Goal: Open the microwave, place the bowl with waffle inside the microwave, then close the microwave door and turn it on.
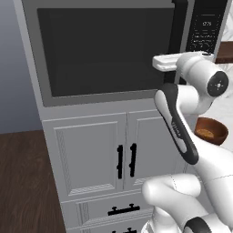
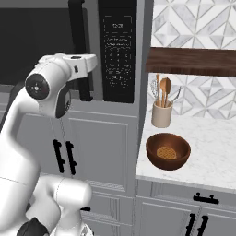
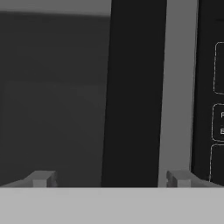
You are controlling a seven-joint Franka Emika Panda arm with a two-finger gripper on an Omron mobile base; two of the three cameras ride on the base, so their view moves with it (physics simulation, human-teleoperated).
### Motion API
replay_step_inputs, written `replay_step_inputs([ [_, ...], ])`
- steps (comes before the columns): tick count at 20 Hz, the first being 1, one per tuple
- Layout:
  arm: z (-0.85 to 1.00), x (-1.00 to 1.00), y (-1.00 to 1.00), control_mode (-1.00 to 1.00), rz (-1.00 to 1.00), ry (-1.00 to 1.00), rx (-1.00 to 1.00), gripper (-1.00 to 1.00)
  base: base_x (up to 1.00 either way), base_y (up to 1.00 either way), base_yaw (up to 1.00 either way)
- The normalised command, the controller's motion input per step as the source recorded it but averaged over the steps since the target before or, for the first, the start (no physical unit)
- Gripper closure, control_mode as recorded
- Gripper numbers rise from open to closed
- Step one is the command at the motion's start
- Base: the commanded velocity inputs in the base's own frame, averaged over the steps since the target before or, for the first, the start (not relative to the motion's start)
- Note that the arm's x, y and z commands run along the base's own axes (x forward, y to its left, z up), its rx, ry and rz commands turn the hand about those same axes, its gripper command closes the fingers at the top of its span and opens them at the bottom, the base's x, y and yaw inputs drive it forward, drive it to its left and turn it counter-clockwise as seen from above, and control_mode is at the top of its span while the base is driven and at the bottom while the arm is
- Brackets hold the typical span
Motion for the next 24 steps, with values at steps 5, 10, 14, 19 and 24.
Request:
replay_step_inputs([
  [5,0.01,0.1,-0.1,-1.0,0.0,0.0,0.0,-1.0,0.0,0.0,0.0],
  [10,0.0,0.03,-0.15,-1.0,0.0,0.0,0.0,-1.0,0.0,0.0,0.0],
  [14,0.0,0.05,-0.01,-1.0,0.0,0.0,0.0,-1.0,0.0,0.0,0.0],
  [19,0.0,0.21,0.1,-1.0,0.0,0.0,0.0,-1.0,0.0,0.0,0.0],
  [24,0.0,0.2,0.05,-1.0,0.0,0.0,0.0,-1.0,0.0,0.0,0.0],
])
